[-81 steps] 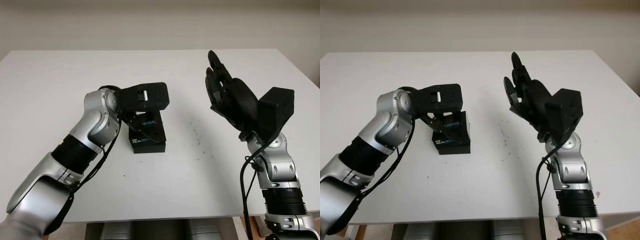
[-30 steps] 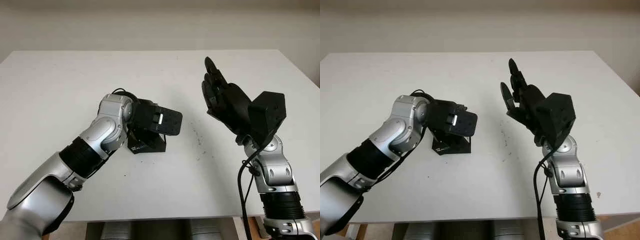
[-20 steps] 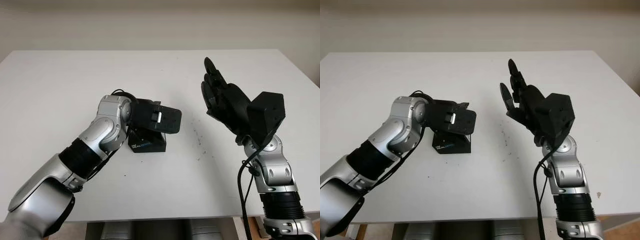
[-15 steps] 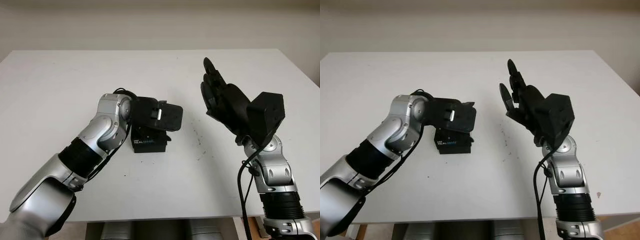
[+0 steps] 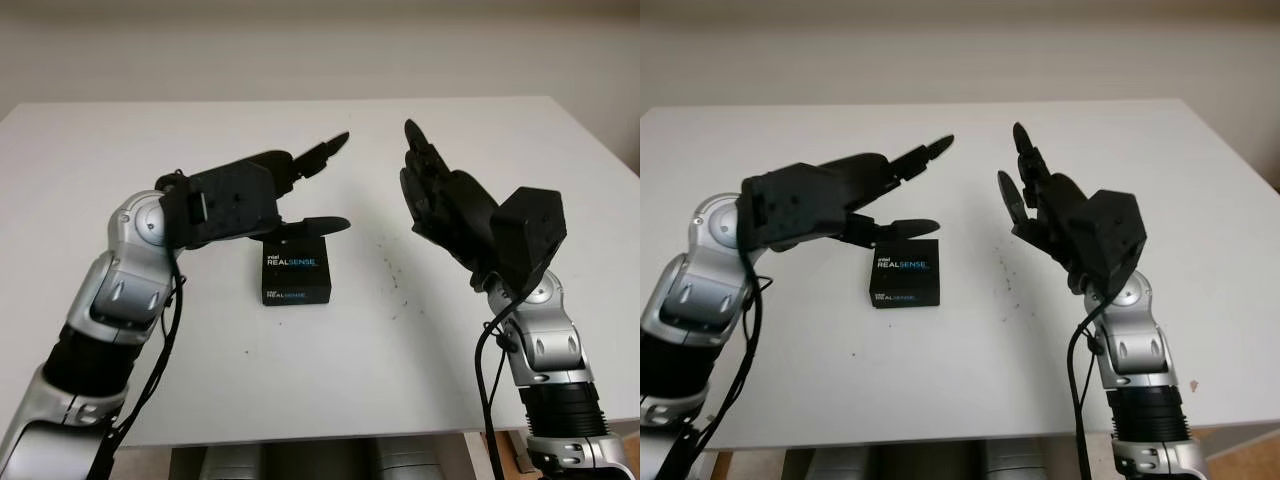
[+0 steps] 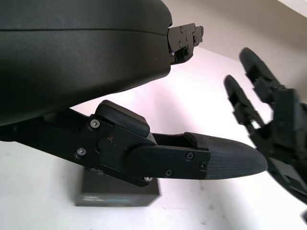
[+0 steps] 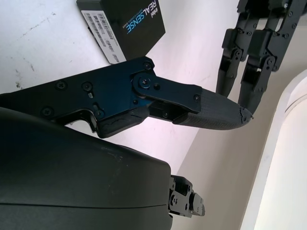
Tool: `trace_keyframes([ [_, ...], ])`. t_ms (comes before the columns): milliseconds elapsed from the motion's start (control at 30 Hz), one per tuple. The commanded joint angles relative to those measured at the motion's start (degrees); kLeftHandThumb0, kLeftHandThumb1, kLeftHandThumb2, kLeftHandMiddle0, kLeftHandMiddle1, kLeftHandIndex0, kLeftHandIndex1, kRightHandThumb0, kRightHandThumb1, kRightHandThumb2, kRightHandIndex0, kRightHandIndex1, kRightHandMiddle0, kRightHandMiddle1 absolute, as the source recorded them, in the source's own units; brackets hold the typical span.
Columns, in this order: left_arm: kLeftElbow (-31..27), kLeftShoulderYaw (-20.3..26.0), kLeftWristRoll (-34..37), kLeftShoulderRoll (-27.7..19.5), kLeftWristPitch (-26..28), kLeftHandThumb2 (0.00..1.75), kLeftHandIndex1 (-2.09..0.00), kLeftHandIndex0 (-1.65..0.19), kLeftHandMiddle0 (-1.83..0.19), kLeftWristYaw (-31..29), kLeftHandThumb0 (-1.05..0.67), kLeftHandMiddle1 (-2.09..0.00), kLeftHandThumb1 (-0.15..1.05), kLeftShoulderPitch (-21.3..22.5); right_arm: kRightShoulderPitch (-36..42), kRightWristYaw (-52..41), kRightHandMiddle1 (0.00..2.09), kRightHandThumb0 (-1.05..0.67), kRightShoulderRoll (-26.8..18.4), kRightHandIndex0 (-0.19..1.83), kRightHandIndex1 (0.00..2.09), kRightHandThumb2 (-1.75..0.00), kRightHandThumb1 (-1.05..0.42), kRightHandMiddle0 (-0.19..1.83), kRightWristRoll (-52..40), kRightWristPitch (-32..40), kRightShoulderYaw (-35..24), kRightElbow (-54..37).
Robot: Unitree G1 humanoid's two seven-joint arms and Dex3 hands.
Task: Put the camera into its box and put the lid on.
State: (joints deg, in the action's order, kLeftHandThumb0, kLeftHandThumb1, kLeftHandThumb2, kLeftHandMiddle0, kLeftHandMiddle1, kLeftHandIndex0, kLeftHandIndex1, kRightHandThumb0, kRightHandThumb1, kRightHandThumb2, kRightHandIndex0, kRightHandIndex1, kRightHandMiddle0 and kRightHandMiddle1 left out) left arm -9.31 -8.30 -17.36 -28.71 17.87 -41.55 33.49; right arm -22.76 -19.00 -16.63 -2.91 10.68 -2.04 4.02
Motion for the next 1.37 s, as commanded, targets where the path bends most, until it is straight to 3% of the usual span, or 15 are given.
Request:
trace_keyframes([
  [0, -0.4, -0.1, -1.0, -2.0, -2.4, 0.37, 0.00, 0.19, 0.19, 1.5, -0.97, 0.00, 1.05, -1.0, -0.9, -0.3, 0.00, -0.80, -0.7, -0.19, 0.00, -0.69, -1.05, -0.19, 0.2, -0.5, 0.1, 0.2],
  [167, 0.7, 1.2, -3.9, -4.7, -8.7, 0.51, 0.00, 0.19, 0.19, 7.6, -0.95, 0.00, 1.05, -3.8, -0.9, -0.7, 0.00, -0.79, -0.9, -0.19, 0.00, -0.70, -1.05, -0.19, 0.1, -0.4, 0.1, 0.2],
  [300, 1.2, 5.9, 0.3, -3.4, -9.3, 0.58, 0.00, 0.19, 0.19, 12.1, -0.92, 0.00, 1.05, -6.2, -0.9, -0.5, 0.02, -0.82, -0.6, -0.19, 0.00, -0.69, -1.05, -0.18, -0.3, -0.4, -0.3, 0.5],
  [433, 0.1, 13.6, 7.3, 1.3, -8.9, 0.64, 0.00, 0.19, 0.19, 19.4, -0.91, 0.00, 1.05, -10.8, -1.6, -0.1, 0.00, -0.82, 0.5, -0.19, 0.00, -0.70, -1.05, -0.19, -1.1, -0.9, -0.2, 0.8],
  [633, -0.3, 19.2, 15.5, 9.9, -13.7, 0.69, 0.00, 0.19, 0.19, 29.4, -0.91, 0.00, 1.05, -16.4, -3.5, 2.3, 0.00, -0.81, 3.6, -0.19, 0.00, -0.71, -1.05, -0.19, -1.2, -3.5, -0.2, 4.2],
  [933, -0.1, 21.8, 23.2, 16.4, -14.8, 0.71, 0.00, 0.19, 0.19, 34.4, -0.87, 0.00, 1.05, -21.3, -5.3, 6.9, 0.00, -0.84, 7.1, -0.19, 0.00, -0.72, -1.05, -0.19, 0.2, -8.2, 0.3, 12.0],
  [1333, 4.1, 21.3, 25.0, 17.1, -16.9, 0.70, 0.00, 0.19, 0.19, 34.6, -0.88, 0.00, 1.05, -22.1, -5.2, 8.0, 0.00, -0.84, 7.7, -0.19, 0.00, -0.72, -1.05, -0.19, 0.2, -8.0, 0.4, 13.2],
])
